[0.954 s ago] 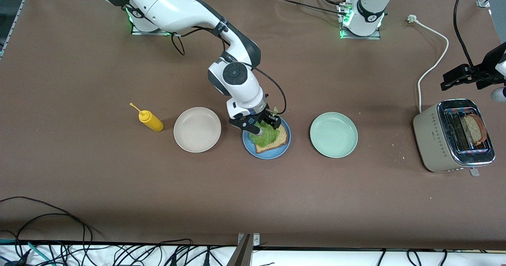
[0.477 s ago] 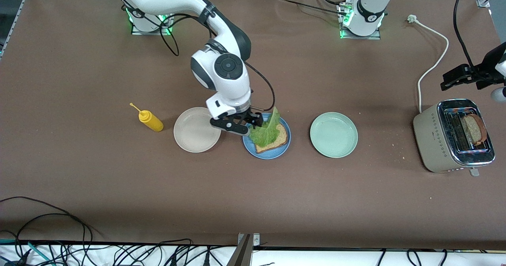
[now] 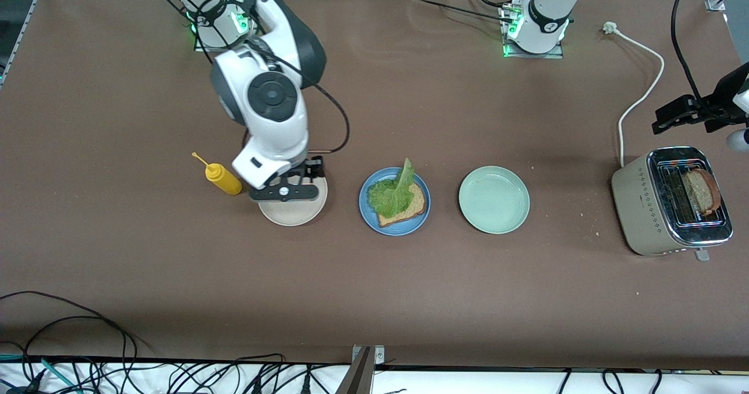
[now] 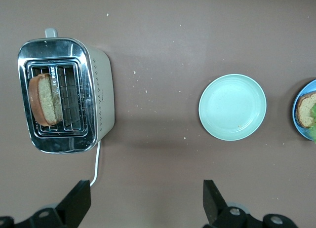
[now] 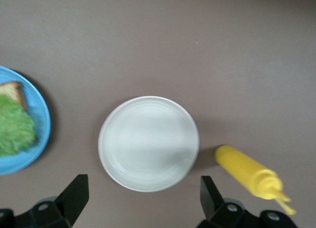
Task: Make sandwich in blue plate with both arms
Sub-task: 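Open the right gripper and draw it back toward the mustard bottle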
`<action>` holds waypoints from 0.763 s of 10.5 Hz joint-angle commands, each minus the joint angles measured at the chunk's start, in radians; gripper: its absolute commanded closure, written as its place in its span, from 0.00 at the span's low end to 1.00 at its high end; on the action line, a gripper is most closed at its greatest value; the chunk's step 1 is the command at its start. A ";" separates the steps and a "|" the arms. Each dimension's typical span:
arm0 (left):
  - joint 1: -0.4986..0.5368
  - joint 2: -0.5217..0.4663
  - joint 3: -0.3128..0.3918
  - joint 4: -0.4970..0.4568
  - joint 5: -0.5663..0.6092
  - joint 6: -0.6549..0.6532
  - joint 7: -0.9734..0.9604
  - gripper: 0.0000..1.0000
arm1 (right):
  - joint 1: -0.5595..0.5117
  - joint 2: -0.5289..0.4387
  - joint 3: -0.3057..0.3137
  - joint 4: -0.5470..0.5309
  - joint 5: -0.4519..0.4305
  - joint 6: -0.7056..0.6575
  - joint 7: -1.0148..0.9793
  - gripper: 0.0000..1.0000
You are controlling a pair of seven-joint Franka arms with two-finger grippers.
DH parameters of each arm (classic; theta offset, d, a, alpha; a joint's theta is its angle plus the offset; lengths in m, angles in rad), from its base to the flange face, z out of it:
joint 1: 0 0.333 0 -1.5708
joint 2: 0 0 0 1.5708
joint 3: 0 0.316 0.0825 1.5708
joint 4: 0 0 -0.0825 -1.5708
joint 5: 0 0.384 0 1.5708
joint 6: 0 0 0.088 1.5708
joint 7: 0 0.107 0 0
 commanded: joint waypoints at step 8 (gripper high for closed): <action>0.007 0.008 -0.007 0.025 0.017 -0.020 0.012 0.00 | -0.229 -0.475 -0.120 -0.589 0.200 0.053 -0.793 0.00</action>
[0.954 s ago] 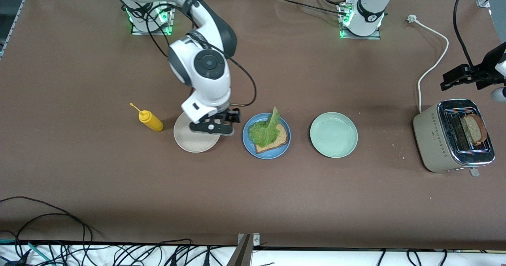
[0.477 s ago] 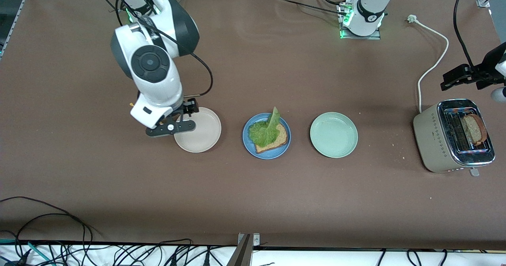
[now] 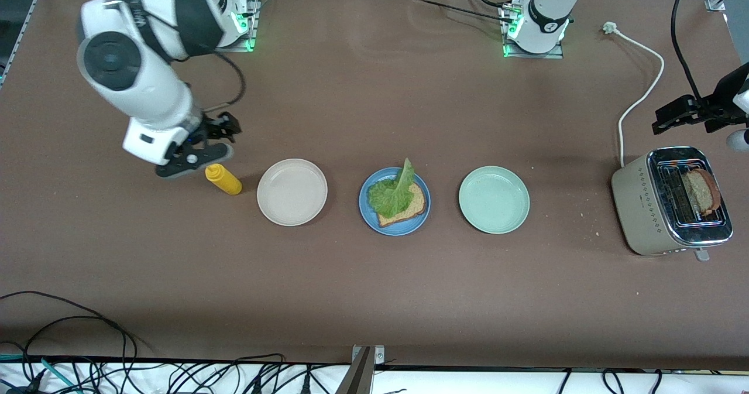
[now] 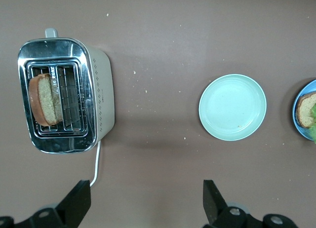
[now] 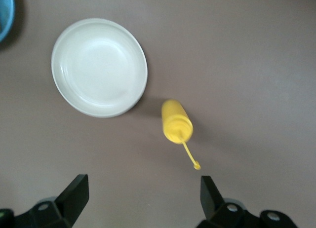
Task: Make sandwich in blue plate with both arms
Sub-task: 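Lower the right gripper to the yellow mustard bottle and grasp it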
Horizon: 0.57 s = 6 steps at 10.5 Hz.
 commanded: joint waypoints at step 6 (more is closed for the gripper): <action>0.006 0.007 -0.007 0.024 0.017 -0.020 0.012 0.00 | -0.291 0.040 -0.052 -0.225 0.276 0.188 -0.835 0.00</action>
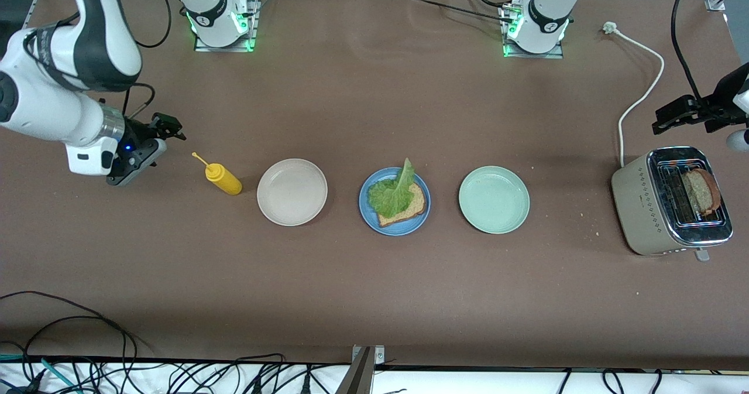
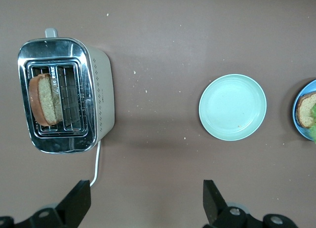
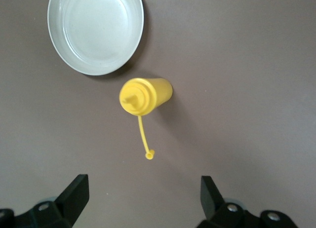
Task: Make sandwich in blue plate with both arms
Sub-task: 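Lower the right gripper to the yellow mustard bottle and grasp it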
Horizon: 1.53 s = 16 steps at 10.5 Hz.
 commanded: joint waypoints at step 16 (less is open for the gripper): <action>0.008 0.007 -0.007 0.024 0.017 -0.020 0.012 0.00 | -0.041 0.413 -0.085 0.030 0.764 0.046 -1.295 0.00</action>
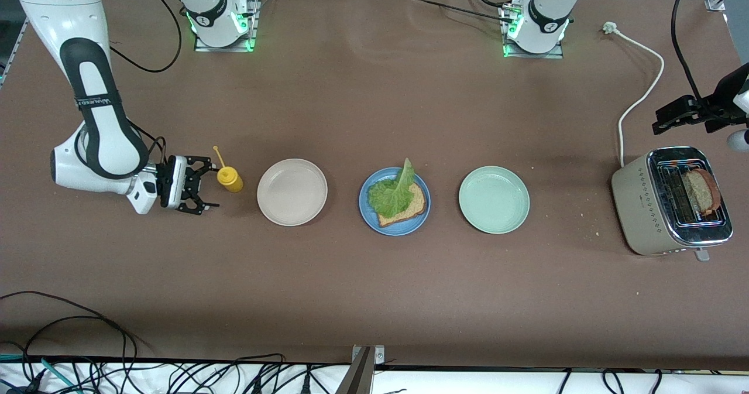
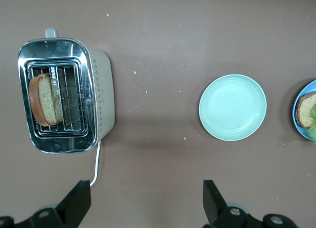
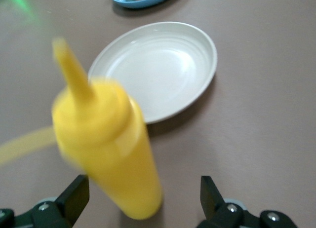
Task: Make sandwich in blue plate with both arms
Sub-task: 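Lower the right gripper to the yellow mustard bottle and grasp it, then lift the mustard bottle and carry it over the bread with the right gripper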
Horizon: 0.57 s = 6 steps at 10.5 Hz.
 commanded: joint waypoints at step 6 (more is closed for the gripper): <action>0.007 0.006 -0.007 0.023 0.017 -0.020 0.012 0.00 | 0.011 0.018 -0.044 0.010 0.027 -0.136 -0.055 0.58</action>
